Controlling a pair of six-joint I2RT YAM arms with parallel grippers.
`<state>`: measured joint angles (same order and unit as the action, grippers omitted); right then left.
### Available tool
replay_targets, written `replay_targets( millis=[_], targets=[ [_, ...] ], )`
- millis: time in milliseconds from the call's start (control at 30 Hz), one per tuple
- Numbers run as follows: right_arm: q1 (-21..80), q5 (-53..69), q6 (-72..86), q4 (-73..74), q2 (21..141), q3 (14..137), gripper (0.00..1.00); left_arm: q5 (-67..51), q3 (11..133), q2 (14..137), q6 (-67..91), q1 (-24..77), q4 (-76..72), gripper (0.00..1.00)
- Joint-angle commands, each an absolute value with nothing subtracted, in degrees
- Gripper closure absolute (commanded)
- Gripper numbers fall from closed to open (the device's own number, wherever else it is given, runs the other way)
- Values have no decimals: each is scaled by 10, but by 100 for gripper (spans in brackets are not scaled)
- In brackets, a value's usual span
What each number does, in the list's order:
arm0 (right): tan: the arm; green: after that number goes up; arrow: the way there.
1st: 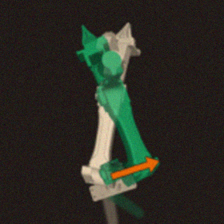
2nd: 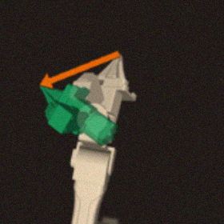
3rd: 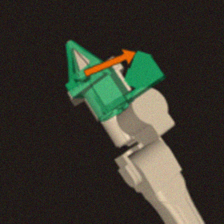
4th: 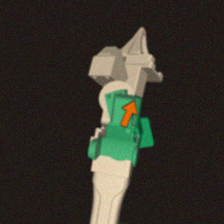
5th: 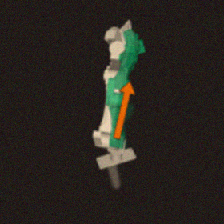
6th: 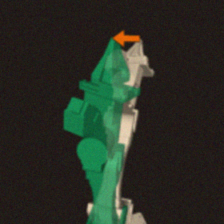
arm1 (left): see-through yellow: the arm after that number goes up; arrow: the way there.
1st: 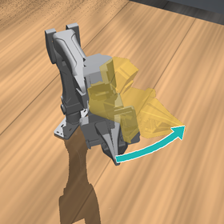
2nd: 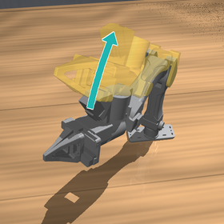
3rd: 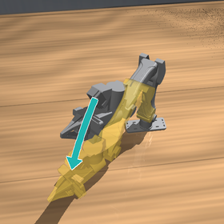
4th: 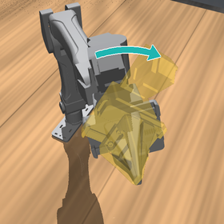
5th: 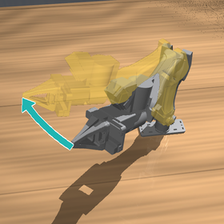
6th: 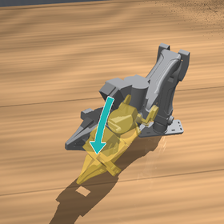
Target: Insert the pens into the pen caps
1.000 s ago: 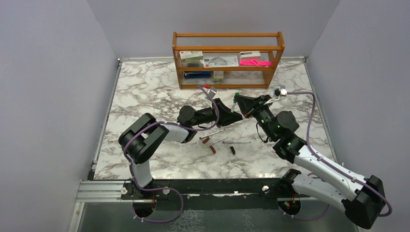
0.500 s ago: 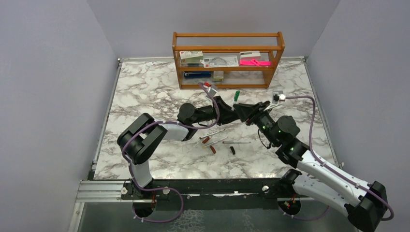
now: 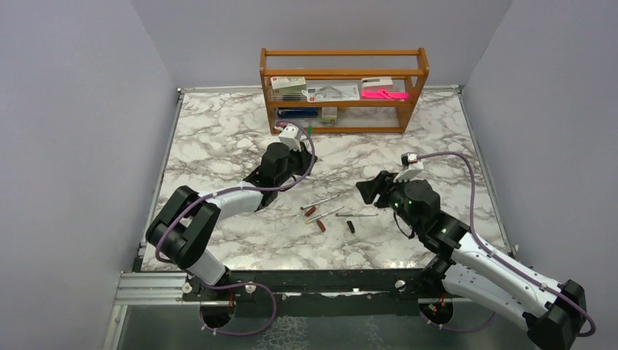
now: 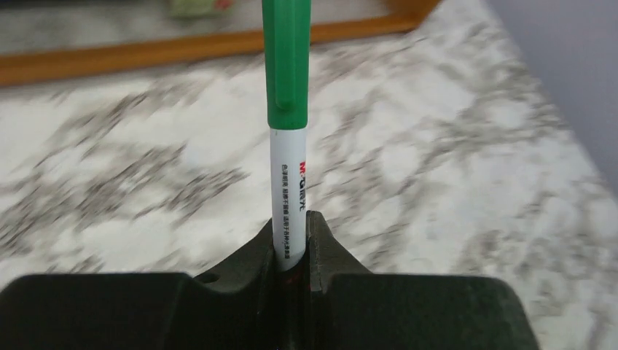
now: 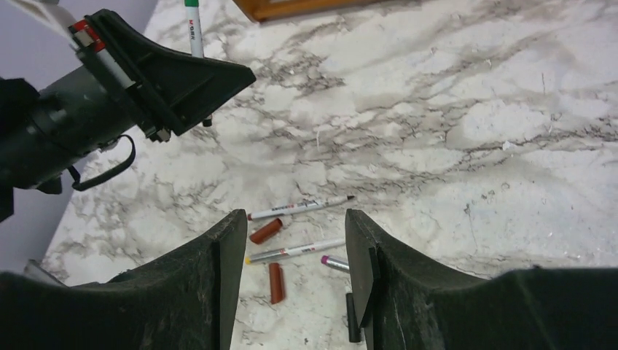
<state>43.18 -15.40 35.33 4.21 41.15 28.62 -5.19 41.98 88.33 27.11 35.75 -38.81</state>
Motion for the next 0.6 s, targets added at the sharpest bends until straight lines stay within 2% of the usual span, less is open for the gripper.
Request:
replay_targets(
  millis=[0, 200, 367, 433, 567],
  targets=[
    [435, -155, 352, 52, 440, 274, 48, 125, 448, 918, 239, 337, -154, 100],
    [435, -134, 352, 39, 481, 276, 48, 230, 477, 953, 205, 337, -83, 100],
    [435, -122, 353, 30, 499, 273, 49, 217, 487, 979, 205, 335, -77, 96],
    [435, -121, 355, 31, 501, 272, 49, 209, 494, 994, 205, 335, -68, 80],
    [435, -123, 356, 31, 500, 270, 49, 202, 503, 1010, 199, 333, -58, 73]
  ],
)
